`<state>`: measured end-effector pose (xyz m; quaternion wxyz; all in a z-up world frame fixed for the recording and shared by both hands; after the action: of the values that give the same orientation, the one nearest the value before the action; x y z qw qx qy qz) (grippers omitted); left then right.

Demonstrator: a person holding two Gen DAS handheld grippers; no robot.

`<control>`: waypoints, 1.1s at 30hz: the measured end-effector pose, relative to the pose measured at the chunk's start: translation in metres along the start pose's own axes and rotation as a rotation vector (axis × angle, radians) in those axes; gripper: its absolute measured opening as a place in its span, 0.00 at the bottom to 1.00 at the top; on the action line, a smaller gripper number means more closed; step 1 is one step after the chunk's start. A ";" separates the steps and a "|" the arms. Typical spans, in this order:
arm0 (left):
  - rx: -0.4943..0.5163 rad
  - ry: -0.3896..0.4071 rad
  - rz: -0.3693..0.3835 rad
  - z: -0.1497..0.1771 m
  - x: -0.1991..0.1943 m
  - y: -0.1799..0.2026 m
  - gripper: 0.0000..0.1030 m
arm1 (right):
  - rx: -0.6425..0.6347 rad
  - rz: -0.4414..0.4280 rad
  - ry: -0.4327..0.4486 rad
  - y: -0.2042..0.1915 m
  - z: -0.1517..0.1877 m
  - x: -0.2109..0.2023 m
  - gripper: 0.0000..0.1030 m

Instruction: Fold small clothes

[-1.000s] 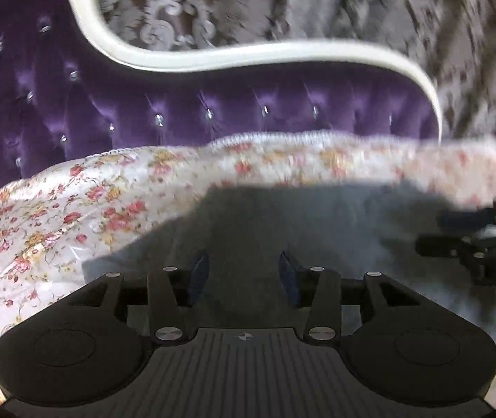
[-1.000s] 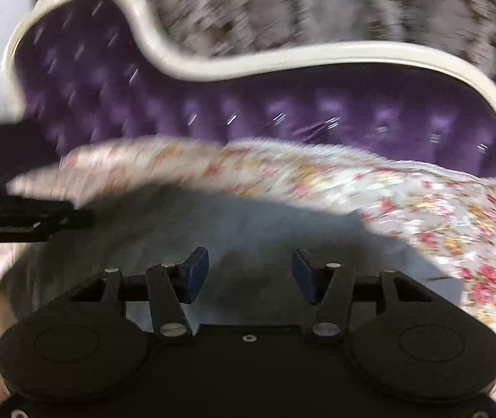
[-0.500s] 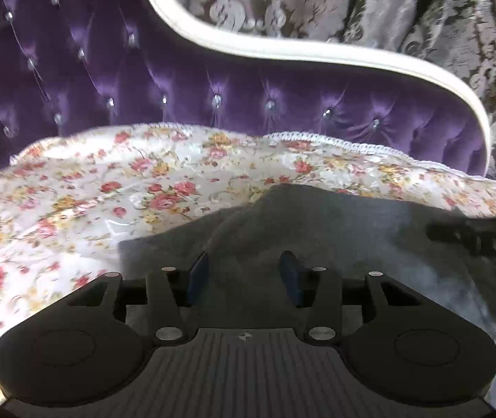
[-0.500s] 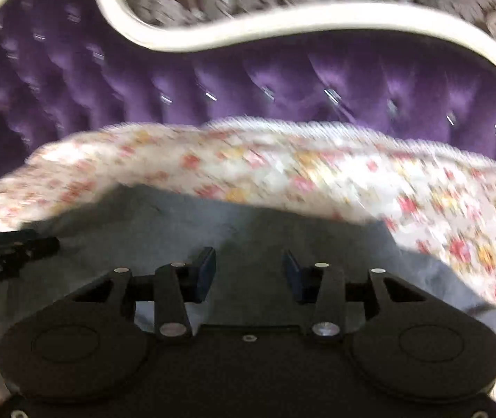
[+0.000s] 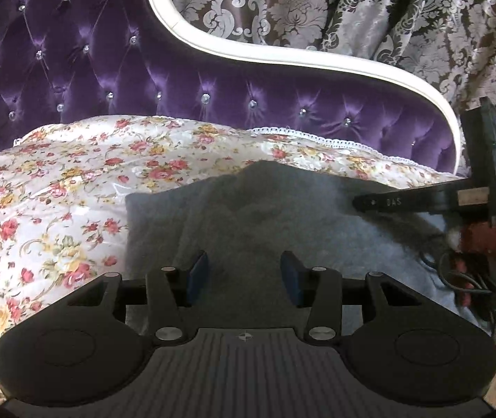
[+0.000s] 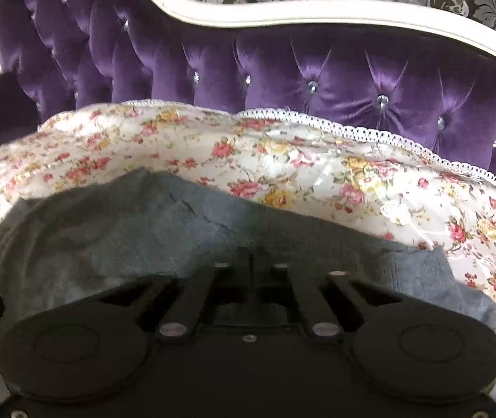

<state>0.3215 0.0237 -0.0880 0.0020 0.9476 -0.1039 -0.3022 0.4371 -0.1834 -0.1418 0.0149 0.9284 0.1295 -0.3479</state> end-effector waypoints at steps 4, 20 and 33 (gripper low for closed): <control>0.014 0.017 0.000 -0.004 -0.003 0.000 0.44 | -0.019 0.037 0.085 0.000 -0.017 -0.013 0.07; 0.106 0.007 -0.006 -0.031 0.013 0.003 0.47 | 0.274 -0.055 0.190 0.056 -0.040 -0.049 0.47; 0.253 -0.136 -0.136 -0.019 0.077 -0.012 0.57 | 0.122 0.131 -0.005 0.088 0.042 -0.059 0.43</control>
<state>0.3958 0.0189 -0.1169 -0.1448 0.9224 -0.0763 -0.3499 0.3896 -0.2868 -0.1411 -0.0186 0.9332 0.0470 -0.3559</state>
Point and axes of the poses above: each gripper's, at about its wrist camera, not at the fingertips, and x roughly the way its jaws point, y to its right, z to its underside, the point moved 8 cm from there along x, roughly the way its jaws point, and after that the axes turned 5 degrees about x, right-handed, at the moved point
